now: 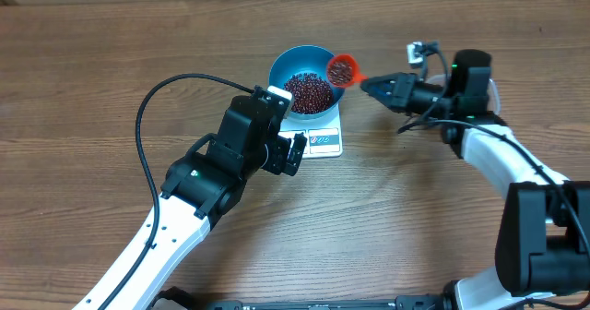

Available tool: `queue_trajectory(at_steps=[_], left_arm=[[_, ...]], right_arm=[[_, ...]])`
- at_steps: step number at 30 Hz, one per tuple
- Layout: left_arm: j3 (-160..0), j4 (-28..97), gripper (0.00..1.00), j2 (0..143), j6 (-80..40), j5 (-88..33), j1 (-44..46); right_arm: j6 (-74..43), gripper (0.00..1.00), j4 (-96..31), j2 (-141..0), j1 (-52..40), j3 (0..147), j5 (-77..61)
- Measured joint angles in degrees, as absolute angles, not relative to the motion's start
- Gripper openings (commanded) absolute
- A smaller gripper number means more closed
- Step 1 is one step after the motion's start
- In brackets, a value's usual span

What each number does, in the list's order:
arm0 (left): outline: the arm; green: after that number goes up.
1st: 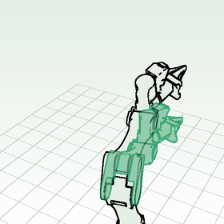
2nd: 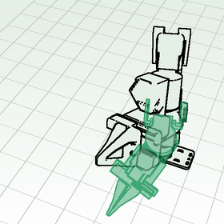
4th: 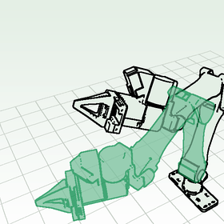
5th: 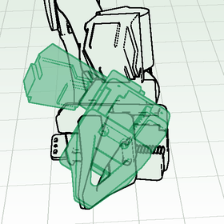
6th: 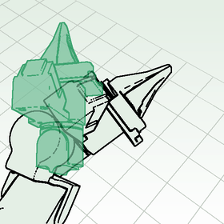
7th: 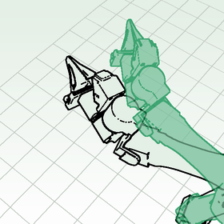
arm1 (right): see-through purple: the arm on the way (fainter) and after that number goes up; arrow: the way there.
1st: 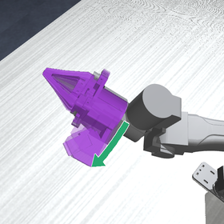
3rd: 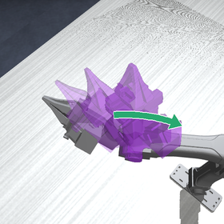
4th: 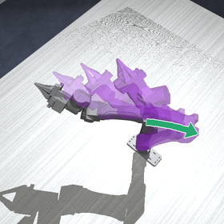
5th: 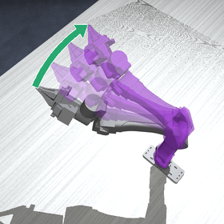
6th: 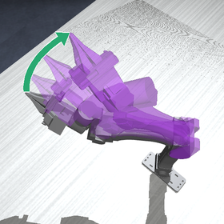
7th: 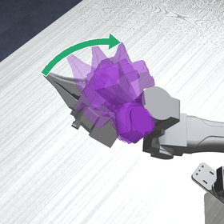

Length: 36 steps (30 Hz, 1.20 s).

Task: Scoop item into bowl and weigh 150g on scale
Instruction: 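Lift the filled scoop and carry it left over the teal bowl, then tilt the red scoop with the right gripper to pour beans into bowl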

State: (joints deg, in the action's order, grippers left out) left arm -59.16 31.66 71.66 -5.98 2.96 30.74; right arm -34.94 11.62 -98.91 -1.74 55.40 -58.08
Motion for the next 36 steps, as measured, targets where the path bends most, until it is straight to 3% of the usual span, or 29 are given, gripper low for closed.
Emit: queue_trajectory(at_steps=[10, 36], left_arm=[[-59.2, 31.7, 0.99, 71.7, -6.0, 3.0, 30.8], [-59.2, 31.7, 1.0, 71.7, -6.0, 3.0, 30.8]], right_arm=[[-25.2, 0.04, 18.3, -98.9, -9.0, 55.4, -48.3], [20.8, 0.04, 18.5, -98.9, -9.1, 55.4, -42.1]])
